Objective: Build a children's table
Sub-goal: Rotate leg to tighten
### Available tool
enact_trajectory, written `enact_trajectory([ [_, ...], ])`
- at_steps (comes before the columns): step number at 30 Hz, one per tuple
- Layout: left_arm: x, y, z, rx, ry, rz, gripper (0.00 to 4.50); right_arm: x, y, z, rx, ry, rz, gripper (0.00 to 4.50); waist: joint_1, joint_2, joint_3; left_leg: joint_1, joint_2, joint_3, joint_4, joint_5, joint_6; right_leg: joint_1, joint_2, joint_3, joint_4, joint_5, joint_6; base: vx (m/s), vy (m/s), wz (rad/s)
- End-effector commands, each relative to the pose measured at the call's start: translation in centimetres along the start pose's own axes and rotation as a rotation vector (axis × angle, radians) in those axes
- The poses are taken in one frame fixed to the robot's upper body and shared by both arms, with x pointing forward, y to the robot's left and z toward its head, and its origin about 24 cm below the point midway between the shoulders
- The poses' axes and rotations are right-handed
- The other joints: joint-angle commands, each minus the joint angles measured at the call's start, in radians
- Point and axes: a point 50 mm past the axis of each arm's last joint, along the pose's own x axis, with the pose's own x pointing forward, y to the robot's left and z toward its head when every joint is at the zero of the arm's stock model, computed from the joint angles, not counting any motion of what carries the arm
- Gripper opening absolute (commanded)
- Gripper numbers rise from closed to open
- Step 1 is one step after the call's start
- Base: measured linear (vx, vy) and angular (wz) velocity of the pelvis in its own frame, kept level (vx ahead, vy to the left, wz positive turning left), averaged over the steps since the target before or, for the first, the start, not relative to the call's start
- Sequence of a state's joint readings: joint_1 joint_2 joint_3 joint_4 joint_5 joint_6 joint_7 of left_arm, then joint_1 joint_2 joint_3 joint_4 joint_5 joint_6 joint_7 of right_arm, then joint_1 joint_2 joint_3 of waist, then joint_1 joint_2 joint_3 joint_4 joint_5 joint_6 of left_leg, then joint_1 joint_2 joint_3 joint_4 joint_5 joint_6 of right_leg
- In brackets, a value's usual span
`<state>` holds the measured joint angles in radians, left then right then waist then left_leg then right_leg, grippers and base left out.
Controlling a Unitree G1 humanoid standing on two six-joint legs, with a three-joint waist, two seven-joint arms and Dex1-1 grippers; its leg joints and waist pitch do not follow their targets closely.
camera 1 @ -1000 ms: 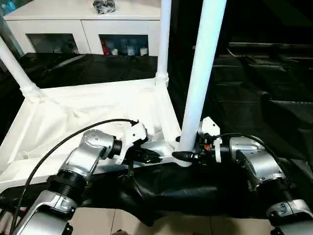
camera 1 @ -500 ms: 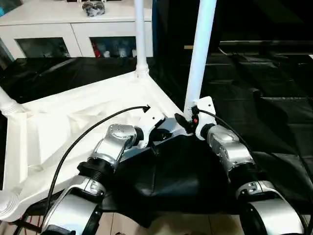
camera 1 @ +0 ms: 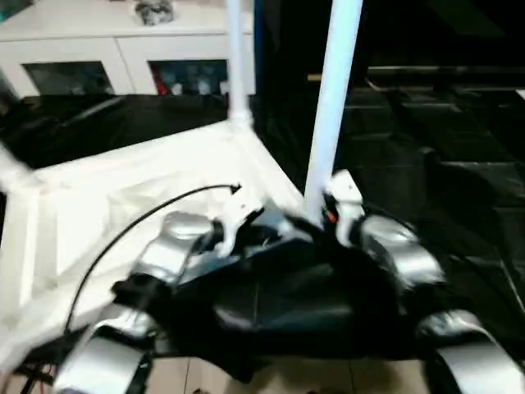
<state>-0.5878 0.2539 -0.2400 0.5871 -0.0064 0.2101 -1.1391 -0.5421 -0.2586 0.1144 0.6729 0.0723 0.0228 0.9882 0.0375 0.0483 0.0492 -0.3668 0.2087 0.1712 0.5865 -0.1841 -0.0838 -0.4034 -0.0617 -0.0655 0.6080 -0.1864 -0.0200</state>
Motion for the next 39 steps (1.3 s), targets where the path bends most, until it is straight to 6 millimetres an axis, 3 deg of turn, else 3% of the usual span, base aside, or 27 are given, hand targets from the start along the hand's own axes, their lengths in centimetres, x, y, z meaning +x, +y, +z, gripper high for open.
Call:
enact_trajectory([
  [1,1.3,-1.6,2.1,0.079,-0.064,-0.164,0.0,1.6,2.7,0.5,-0.054,0.005,0.244,3.84,0.006,-0.009,-0.064,0.004,0.023,0.002,-0.057,-0.178,0.109,0.06,-0.067,0.041,-0.074,-0.158,-0.254,0.0,0.0,0.0],
  [8,0.1,-1.8,1.4,0.076,-0.021,-0.232,0.0,0.3,3.4,0.1,-0.03,0.042,0.366,3.49,0.016,-0.005,-0.06,0.008,0.023,0.001,-0.061,-0.209,0.085,0.055,-0.067,0.043,-0.081,-0.23,-0.234,0.0,0.0,0.0],
  [9,0.0,-1.9,1.3,0.075,-0.017,-0.237,0.0,0.2,3.5,0.0,-0.025,0.044,0.373,3.17,0.018,-0.006,-0.061,0.007,0.022,0.001,-0.061,-0.204,0.082,0.055,-0.067,0.044,-0.08,-0.228,-0.232,0.0,0.0,0.0],
  [15,-0.4,-2.1,0.9,0.067,0.005,-0.262,0.0,0.0,4.1,-0.2,-0.013,0.053,0.412,2.8,0.021,-0.004,-0.062,0.007,0.022,0.0,-0.061,-0.19,0.078,0.055,-0.065,0.042,-0.077,-0.193,-0.235,0.0,0.0,0.0],
  [19,-0.1,-1.9,0.9,0.063,-0.001,-0.217,0.0,0.1,4.2,-0.2,0.003,0.047,0.395,2.62,0.021,-0.006,-0.061,0.007,0.02,0.0,-0.061,-0.2,0.069,0.055,-0.067,0.042,-0.08,-0.228,-0.224,0.0,0.0,0.0],
  [21,0.4,-1.3,1.1,0.049,-0.011,-0.131,0.0,0.8,3.7,-0.3,0.038,0.031,0.305,2.62,0.021,-0.008,-0.06,0.008,0.019,0.0,-0.062,-0.2,0.067,0.054,-0.067,0.043,-0.083,-0.243,-0.219,0.0,0.0,0.0],
  [23,1.1,-0.2,1.5,0.032,-0.012,0.012,0.0,2.0,2.4,-0.6,0.071,0.047,0.086,2.61,0.016,-0.007,-0.058,0.01,0.017,0.0,-0.062,-0.213,0.052,0.049,-0.069,0.042,-0.088,-0.282,-0.213,0.0,0.0,0.0],
  [25,1.4,0.3,1.8,0.018,-0.018,0.087,0.0,2.6,1.8,-0.9,0.076,0.07,-0.038,2.59,0.007,-0.01,-0.056,0.008,0.011,-0.004,-0.066,-0.226,0.028,0.052,-0.068,0.04,-0.092,-0.357,-0.183,0.0,0.0,0.0],
  [28,2.4,1.1,2.6,-0.028,-0.034,0.201,0.0,3.9,0.8,-1.4,0.158,0.109,-0.272,2.59,-0.001,-0.011,-0.058,0.01,0.011,-0.006,-0.065,-0.222,0.018,0.05,-0.069,0.042,-0.094,-0.359,-0.173,0.0,0.0,0.0],
  [32,3.5,1.1,3.3,-0.045,-0.046,0.257,0.0,5.3,0.9,-1.6,0.248,0.131,-0.388,2.59,-0.013,-0.011,-0.059,0.003,0.007,-0.005,-0.063,-0.213,0.031,0.052,-0.069,0.041,-0.093,-0.342,-0.175,0.0,0.0,0.0],
  [35,4.3,0.7,3.6,-0.044,-0.058,0.235,0.0,6.2,1.4,-1.3,0.265,0.097,-0.365,2.59,-0.01,-0.012,-0.064,-0.001,0.007,-0.002,-0.059,-0.173,0.051,0.057,-0.069,0.042,-0.088,-0.272,-0.189,0.0,0.0,0.0],
  [36,4.3,0.6,3.6,-0.043,-0.061,0.227,0.0,6.3,1.4,-1.1,0.278,0.083,-0.357,3.15,-0.009,-0.012,-0.065,-0.002,0.008,-0.002,-0.057,-0.158,0.06,0.057,-0.068,0.042,-0.085,-0.235,-0.2,0.0,0.0,0.0],
  [39,4.1,0.5,3.4,-0.035,-0.059,0.207,0.0,6.5,1.4,-0.4,0.264,0.053,-0.321,3.37,-0.009,-0.01,-0.064,-0.001,0.009,-0.001,-0.058,-0.155,0.074,0.059,-0.068,0.04,-0.081,-0.197,-0.22,0.0,0.0,0.0],
])
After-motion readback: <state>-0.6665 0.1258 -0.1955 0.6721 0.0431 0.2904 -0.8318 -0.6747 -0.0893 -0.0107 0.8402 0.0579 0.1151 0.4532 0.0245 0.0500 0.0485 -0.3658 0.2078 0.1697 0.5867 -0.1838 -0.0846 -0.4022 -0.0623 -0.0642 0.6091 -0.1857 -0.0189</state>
